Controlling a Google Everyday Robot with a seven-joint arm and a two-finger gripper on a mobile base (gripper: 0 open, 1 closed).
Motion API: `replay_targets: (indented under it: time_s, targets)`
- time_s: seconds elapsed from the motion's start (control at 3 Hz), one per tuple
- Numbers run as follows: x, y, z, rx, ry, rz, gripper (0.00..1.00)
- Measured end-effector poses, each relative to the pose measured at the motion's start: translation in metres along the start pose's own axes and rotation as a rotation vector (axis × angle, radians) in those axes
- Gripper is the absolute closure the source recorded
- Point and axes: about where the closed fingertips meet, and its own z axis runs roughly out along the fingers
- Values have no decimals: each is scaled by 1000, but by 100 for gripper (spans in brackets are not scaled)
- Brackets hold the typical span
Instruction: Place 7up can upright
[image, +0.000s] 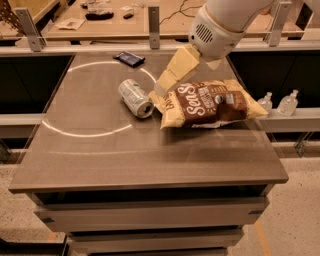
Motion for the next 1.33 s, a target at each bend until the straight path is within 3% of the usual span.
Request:
replay_targets:
  time_s: [0.33,0.67,1.0,1.33]
  targets:
    - [-11,1,4,-8,19,12,0]
    - [-48,0,19,-16,61,33,0]
    - [-95,6,43,-13,86,16,0]
    - [-126,20,70,-25,90,11,0]
